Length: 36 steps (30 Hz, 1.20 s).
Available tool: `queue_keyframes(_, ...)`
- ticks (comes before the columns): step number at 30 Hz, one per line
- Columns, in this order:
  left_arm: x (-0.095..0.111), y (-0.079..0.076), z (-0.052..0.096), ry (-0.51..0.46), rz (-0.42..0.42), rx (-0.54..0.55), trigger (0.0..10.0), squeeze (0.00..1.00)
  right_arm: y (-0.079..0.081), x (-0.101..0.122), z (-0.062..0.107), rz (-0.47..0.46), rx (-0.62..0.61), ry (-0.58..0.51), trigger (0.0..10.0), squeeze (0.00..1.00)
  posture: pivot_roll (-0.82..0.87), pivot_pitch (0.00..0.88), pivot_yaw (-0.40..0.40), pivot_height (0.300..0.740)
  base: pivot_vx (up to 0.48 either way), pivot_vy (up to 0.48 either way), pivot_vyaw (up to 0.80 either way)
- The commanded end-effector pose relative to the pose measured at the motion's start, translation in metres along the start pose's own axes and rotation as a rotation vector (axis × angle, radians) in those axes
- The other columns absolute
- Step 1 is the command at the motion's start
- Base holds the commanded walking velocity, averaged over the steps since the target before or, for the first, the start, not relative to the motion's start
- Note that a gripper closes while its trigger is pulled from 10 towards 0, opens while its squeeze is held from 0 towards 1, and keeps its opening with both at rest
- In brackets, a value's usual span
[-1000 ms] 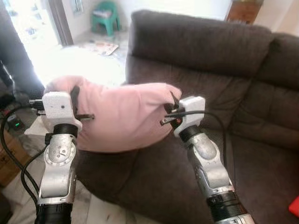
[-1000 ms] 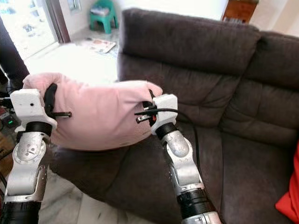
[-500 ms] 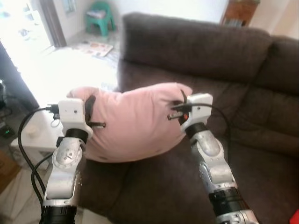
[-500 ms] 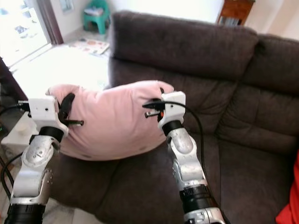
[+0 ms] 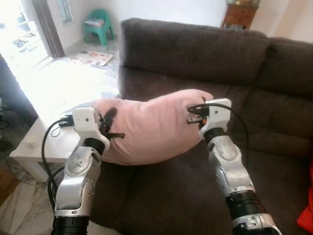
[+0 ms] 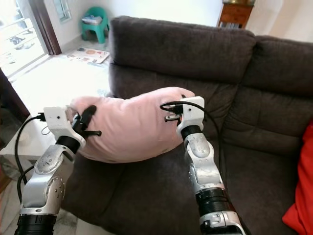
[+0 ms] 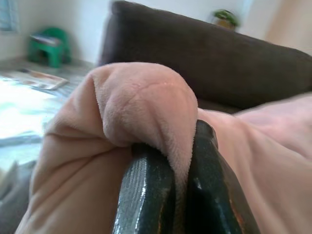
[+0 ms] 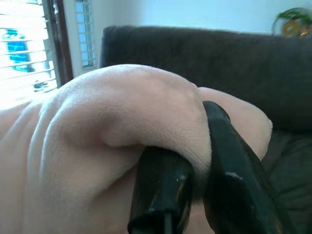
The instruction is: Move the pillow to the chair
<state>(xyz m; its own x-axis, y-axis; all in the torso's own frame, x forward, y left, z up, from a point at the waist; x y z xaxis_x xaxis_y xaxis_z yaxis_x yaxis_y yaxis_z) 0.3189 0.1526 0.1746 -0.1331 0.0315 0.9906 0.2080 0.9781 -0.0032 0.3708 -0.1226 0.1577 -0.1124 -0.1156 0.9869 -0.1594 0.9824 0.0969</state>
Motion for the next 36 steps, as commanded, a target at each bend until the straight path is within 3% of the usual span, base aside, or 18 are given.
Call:
queue_keyframes(1, 0.012, -0.026, -0.004, -0.041, 0.006, -0.138, 10.0, 0.0, 0.01, 0.022, -0.01, 0.015, 0.034, -0.08, 10.0, 0.0, 0.07, 0.0, -0.035, 0.74, 0.0, 0.0, 0.0)
queue_keyframes(10, -0.015, -0.02, 0.002, 0.094, -0.021, -0.116, 10.0, 0.0, 0.024, 0.012, -0.017, 0.049, 0.123, -0.019, 10.0, 0.0, 0.07, 0.005, -0.039, 0.74, 0.0, 0.0, 0.0)
queue_keyframes(16, -0.019, -0.014, 0.003, 0.11, -0.011, -0.083, 10.0, 0.0, 0.028, 0.007, -0.019, 0.054, 0.138, 0.004, 10.0, 0.0, 0.07, 0.008, -0.044, 0.74, 0.0, 0.0, 0.0)
queue_keyframes(26, -0.009, 0.0, -0.006, 0.024, 0.028, 0.03, 10.0, 0.0, -0.006, 0.003, -0.037, 0.059, -0.081, 0.104, 10.0, 0.0, 0.07, 0.01, -0.046, 0.74, 0.0, 0.0, 0.0)
queue_keyframes(36, -0.004, 0.007, -0.017, -0.027, 0.111, 0.093, 10.0, 0.0, -0.018, 0.02, -0.056, 0.074, -0.186, 0.121, 10.0, 0.0, 0.08, 0.013, -0.053, 0.74, 0.0, 0.0, 0.0)
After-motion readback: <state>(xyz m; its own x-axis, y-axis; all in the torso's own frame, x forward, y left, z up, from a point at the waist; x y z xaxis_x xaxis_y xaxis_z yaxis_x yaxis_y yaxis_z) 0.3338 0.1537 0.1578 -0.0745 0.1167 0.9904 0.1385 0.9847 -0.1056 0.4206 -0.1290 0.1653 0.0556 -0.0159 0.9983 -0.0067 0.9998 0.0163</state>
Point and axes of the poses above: a point about 5 cm out from each wrist's last joint towards the gripper, its own z axis pointing back from the gripper into the wrist, its own x axis along the axis of the wrist's last joint, y = z × x, the point moved 2 cm from there along -z, pointing out of the wrist towards the gripper, and after that the axes turned 9 degrees about -z, right-handed, at the moved point
